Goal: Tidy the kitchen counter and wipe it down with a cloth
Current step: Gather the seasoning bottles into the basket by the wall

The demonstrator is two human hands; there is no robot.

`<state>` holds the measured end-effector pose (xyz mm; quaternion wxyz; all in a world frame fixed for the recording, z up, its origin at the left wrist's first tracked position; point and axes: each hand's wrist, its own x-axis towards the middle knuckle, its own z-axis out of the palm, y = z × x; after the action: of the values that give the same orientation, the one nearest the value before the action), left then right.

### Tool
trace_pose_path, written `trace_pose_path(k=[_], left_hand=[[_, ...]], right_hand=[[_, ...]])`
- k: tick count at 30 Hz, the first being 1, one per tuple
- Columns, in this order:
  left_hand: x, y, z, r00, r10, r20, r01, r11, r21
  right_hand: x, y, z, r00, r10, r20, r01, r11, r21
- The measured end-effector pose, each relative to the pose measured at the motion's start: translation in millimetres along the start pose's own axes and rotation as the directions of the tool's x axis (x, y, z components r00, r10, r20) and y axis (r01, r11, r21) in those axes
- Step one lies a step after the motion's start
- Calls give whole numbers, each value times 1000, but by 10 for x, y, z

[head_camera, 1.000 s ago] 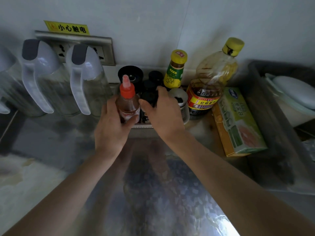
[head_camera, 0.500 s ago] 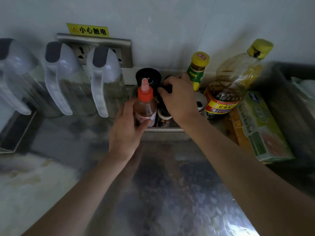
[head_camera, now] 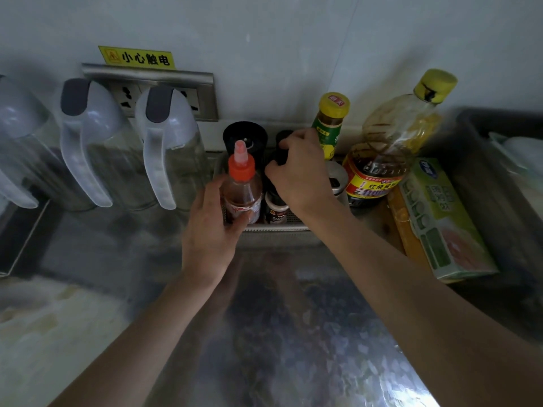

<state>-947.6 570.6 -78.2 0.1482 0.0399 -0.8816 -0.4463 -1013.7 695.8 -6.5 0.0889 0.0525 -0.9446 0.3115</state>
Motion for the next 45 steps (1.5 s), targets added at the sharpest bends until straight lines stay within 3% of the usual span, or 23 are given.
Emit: trace_pose_path(k=[11,18,28,35,45], left_hand=[[-5,-7,21,1000,0,10,0,1000,-4],[-8,-22,19,1000,1,16,-1,1000,-16],[-9,34,-14,1000,-4,28,5,1000,-20],[13,85,-50,1000,13,15,-13,1000,2],[8,95,-33,999,34,16,-34,999,-25]], right_hand=[[62,16,48,999,-14,39,18,996,-92],[79,83,76,998,-58,35,54,994,96],[-71,76,-56,997,-63,52,56,992,117],[-483,96,-115,993,-95,75,100,993,-64],[-512,215,-2,998,-54,35,55,998,-35]])
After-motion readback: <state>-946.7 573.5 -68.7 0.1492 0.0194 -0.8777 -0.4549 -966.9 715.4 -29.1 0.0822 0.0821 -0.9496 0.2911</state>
